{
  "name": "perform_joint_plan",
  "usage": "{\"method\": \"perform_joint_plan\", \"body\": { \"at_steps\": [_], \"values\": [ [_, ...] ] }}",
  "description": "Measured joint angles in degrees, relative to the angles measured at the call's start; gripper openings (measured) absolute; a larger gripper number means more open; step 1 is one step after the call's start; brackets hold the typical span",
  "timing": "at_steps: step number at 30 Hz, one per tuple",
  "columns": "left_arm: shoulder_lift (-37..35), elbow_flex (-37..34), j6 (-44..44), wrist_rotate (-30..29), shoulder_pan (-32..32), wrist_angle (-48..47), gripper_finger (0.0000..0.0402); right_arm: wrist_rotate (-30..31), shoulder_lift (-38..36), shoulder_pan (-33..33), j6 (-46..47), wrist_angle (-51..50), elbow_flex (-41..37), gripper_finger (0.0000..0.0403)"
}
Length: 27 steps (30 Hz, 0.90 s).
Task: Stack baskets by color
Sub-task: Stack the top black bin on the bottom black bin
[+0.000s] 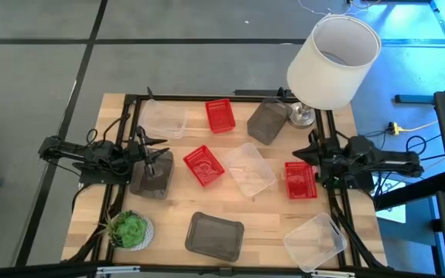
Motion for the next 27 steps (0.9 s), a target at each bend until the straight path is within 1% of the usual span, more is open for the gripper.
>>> {"method": "perform_joint_plan", "body": {
  "at_steps": [2, 5, 10, 12, 14, 18, 21, 24, 27],
  "values": [
    [0.01, 0.0, 0.01, 0.0, 0.01, 0.0, 0.0133, 0.78, 1.92, 0.01, 1.93, -3.06, 3.74, 0.0007],
    [0.0, -0.02, -0.01, 0.0, 0.01, 0.0, 0.0133, 4.01, 6.26, 0.01, 7.31, -5.89, 9.17, 0.0005],
    [0.01, -0.02, -0.01, 0.0, 0.0, 0.0, 0.0133, 3.28, 17.28, 0.06, 11.8, -7.8, 18.35, 0.0004],
    [0.02, -0.01, -0.01, 0.0, -0.01, 0.0, 0.0133, 3.33, 21.91, 0.06, 11.9, -8.71, 22.62, 0.0002],
    [0.0, 0.0, -0.01, 0.0, 0.01, 0.0, 0.0133, 3.61, 26.56, 0.06, 11.93, -13.2, 27.24, 0.0002],
    [0.01, -0.02, -0.01, 0.0, -0.01, 0.0, 0.0133, 6.83, 35.78, 0.06, 13.79, -26.08, 36.43, 0.0002],
    [0.02, 0.0, 0.0, 0.0, 0.0, 0.0, 0.0133, 7.13, 41.85, 0.06, 13.61, -34.31, 42.44, 0.0002],
    [0.02, -0.02, -0.01, 0.0, -0.01, 0.0, 0.0133, 5.15, 47.61, -0.01, 12.96, -40.23, 47.53, 0.0007],
    [0.01, -0.01, 0.0, 0.0, -0.01, 0.0, 0.0133, 3.15, 52.68, -0.01, 8.49, -45.07, 52.36, 0.0015]
  ]
}}
